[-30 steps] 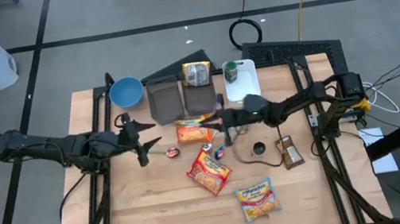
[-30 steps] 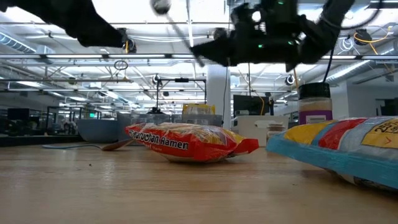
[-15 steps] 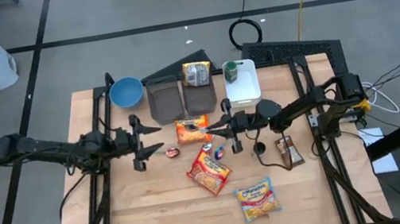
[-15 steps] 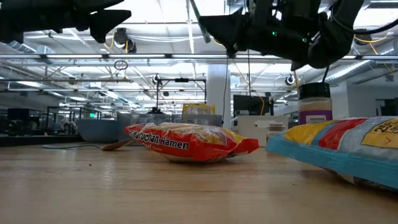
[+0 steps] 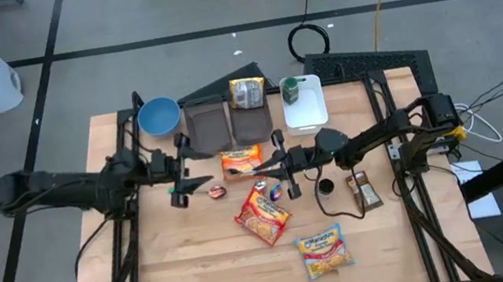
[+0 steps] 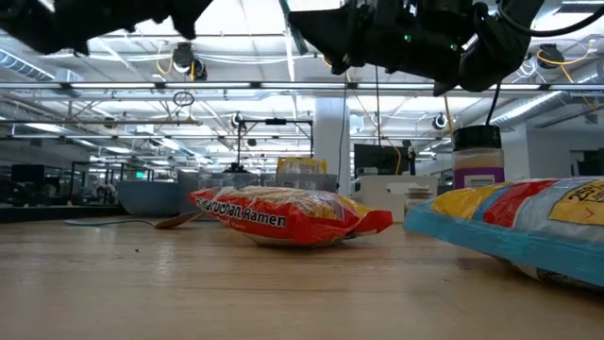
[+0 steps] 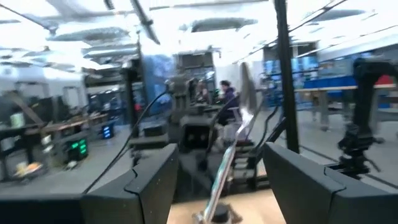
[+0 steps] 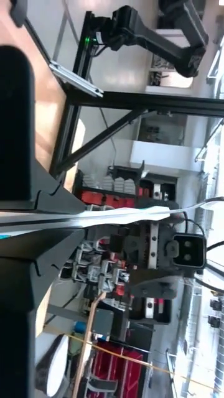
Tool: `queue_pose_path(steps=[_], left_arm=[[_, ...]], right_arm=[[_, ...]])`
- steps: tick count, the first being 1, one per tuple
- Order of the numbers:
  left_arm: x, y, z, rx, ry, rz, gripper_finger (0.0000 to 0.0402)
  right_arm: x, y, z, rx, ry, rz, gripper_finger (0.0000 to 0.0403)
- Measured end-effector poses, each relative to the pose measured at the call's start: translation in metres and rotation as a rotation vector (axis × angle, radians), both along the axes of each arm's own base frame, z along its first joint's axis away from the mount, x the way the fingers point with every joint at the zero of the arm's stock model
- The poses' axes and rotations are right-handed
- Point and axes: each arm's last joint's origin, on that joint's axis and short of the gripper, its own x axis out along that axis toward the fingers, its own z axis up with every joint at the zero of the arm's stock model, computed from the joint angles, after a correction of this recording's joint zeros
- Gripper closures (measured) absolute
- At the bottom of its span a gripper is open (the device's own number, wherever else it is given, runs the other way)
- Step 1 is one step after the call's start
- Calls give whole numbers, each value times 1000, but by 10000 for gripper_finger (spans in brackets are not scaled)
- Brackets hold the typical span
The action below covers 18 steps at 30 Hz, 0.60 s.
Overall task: Pick & Place Food Item
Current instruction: Put the blue patterned spoon into the left black bin
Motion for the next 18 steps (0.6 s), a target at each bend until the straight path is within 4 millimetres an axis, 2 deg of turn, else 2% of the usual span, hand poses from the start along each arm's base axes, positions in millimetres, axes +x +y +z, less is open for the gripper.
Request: queue_pose_path(steps=[11,18], left_arm=[[43,8,18,27,51,-142,156],[51,7,26,39,41,-211,156]], right_arm=[[0,2,-2,-1,17,10,387],[0,2,-2,-6,20,23,387]])
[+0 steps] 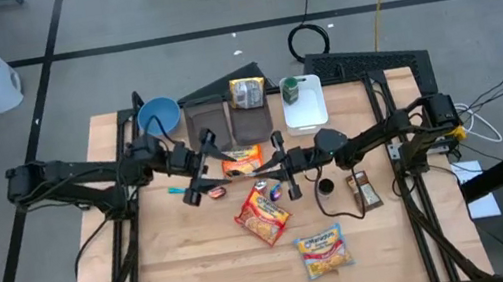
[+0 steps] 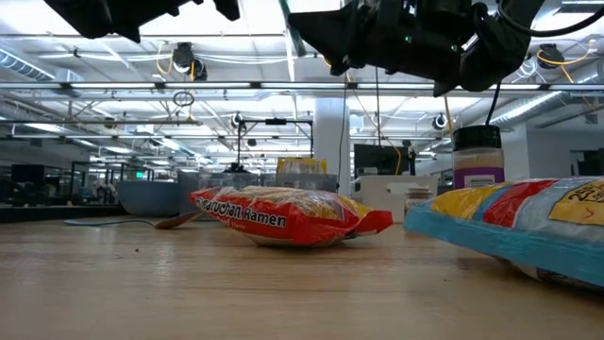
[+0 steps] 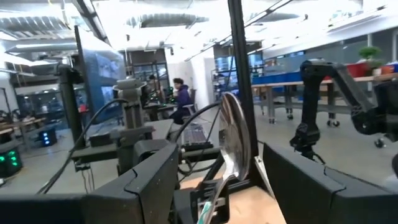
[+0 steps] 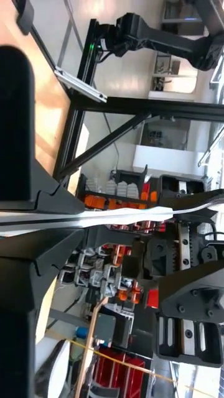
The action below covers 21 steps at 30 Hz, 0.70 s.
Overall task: Pick & Place Food Item
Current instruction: Put the blue patterned spoon into the left black bin
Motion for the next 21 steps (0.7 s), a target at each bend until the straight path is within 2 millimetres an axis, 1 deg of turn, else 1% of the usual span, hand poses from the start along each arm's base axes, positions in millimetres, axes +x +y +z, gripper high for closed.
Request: queue_pose_path(steps=[15,18,21], left_arm=[[0,-1,0,-25,13,-26,157],[0,0,0,-30,15,-21,172],[0,0,0,-31,15,-21,205]], right_arm=[[0,-3,0,-16,0,-15,387],[0,-3,0,-15,2,-16,387],[0,-3,-2,-15,15,-17,386]])
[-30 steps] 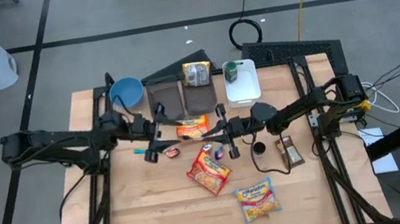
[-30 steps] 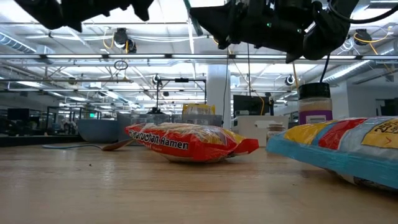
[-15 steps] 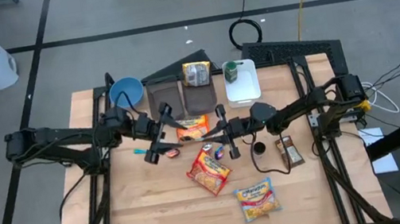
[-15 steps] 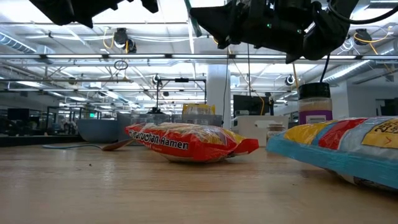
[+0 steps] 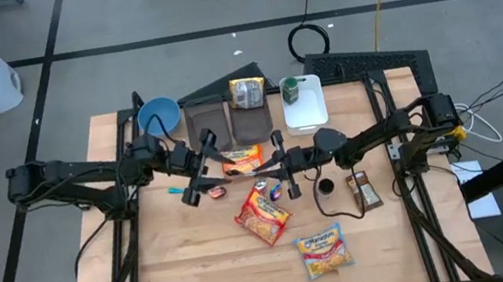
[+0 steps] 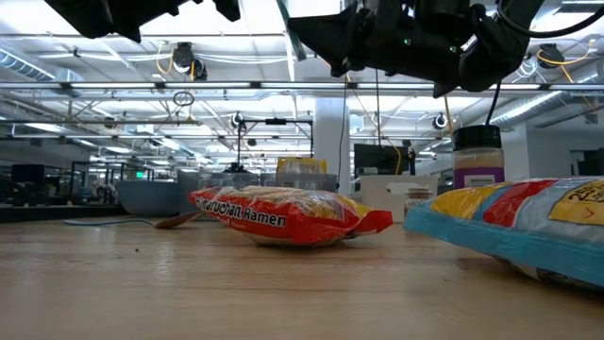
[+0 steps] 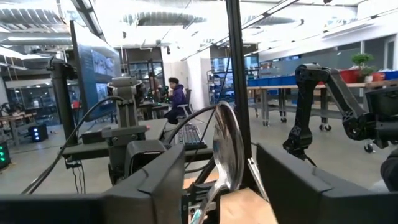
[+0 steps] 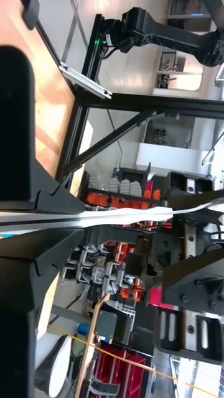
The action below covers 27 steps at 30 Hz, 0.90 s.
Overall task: Pick & Place Food Item
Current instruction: Put the blue patterned spoon into the left black bin
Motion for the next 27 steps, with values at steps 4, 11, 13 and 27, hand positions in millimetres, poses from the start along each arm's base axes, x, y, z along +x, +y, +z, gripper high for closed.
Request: queue_pose_path(steps=[4,11,13,27], left_arm=[[0,0,0,0,2,1,253],[0,0,-2,12,14,4,320],[0,0,-2,16,12,4,338],[0,-1,-3,51,5,-15,395]], right_arm=[[0,-1,-1,5,13,-24,386],[0,-1,-1,2,14,-24,386],[0,-1,-1,2,14,-24,386],[1,-1,-2,-3,20,-26,385]])
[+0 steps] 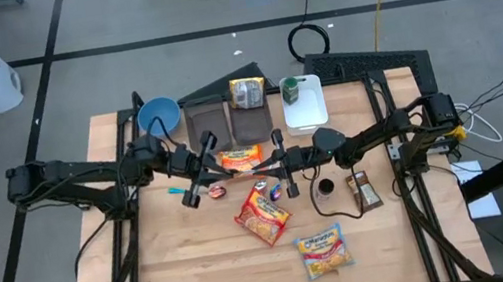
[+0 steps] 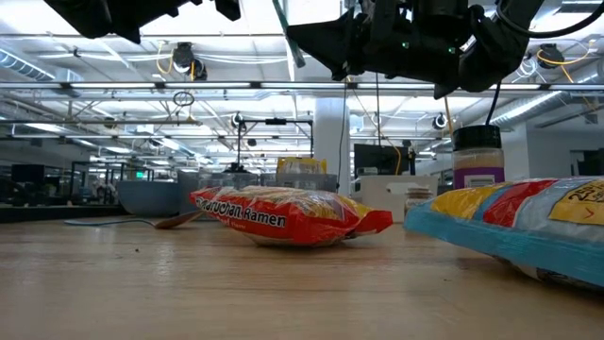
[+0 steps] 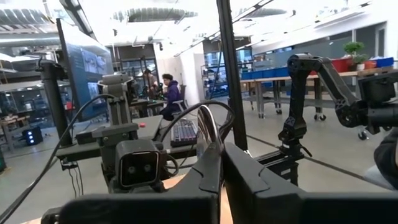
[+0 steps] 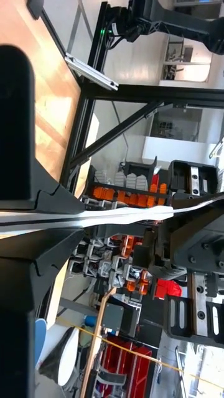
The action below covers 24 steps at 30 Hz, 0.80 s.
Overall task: Pick & Place Food Item
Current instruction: Put the blue patterned spoon into the left black bin
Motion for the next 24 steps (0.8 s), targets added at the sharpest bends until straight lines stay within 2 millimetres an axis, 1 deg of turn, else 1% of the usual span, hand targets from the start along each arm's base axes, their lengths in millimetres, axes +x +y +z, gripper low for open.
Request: queue_pose_path(steps=[6,9,13,22,24], left_arm=[[0,0,-1,15,6,2,396],[0,0,-2,14,12,2,396],[1,0,-3,18,24,6,397],[3,2,-11,15,103,68,397],[3,3,-13,24,114,77,398]], right_arm=[[0,0,-1,1,6,-1,383],[0,0,-1,10,13,0,368],[0,0,-1,24,18,0,331],[0,1,1,34,-5,9,222],[0,0,2,38,-17,-11,203]])
